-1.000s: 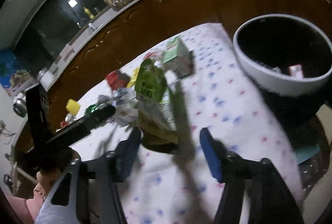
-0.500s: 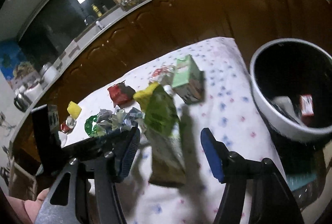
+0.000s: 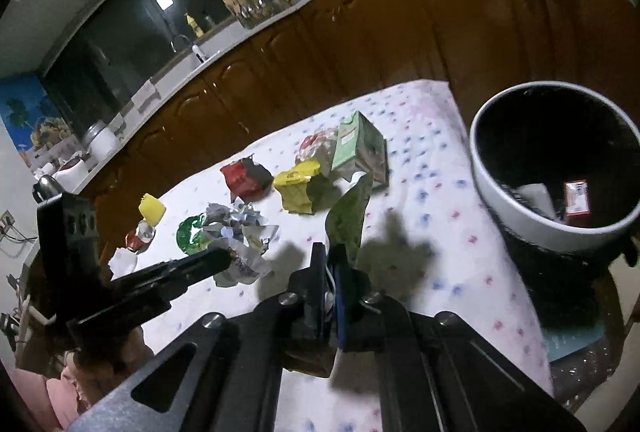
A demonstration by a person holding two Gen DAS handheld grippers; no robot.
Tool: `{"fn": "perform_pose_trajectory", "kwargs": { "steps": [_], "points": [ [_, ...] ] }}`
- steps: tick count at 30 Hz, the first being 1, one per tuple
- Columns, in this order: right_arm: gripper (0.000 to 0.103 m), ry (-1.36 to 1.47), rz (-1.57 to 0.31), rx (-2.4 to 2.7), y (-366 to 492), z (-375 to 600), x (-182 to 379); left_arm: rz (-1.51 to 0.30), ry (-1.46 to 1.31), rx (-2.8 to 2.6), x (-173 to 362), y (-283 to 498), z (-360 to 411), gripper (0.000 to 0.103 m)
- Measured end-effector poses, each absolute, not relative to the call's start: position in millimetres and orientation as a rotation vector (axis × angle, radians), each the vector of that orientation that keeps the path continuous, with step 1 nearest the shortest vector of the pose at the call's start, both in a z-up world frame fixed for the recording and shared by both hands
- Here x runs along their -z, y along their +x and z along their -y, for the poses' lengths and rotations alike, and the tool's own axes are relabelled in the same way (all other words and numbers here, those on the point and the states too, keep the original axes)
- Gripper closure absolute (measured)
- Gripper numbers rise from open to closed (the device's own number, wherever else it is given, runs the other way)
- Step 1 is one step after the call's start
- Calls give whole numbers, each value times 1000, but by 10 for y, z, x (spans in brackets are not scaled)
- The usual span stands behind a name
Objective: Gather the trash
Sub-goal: 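Grasp crumpled foil with left tool while right tool grasps green juice pouch, then carry foil and pouch over the black bin and open both tools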
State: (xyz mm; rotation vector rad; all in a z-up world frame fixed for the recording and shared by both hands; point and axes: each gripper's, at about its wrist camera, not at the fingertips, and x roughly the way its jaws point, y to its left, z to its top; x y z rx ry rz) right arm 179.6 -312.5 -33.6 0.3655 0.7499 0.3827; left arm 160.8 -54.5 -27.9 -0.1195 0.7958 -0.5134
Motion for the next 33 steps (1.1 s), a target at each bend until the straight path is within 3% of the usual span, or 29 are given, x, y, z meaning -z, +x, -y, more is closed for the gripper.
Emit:
{"fn": "perform_pose_trajectory", "kwargs": {
  "steps": [33],
  "points": [
    [100, 393, -644, -50, 1974, 4710, 130, -774, 57, 770, -116, 2142, 2364, 92]
  ]
}}
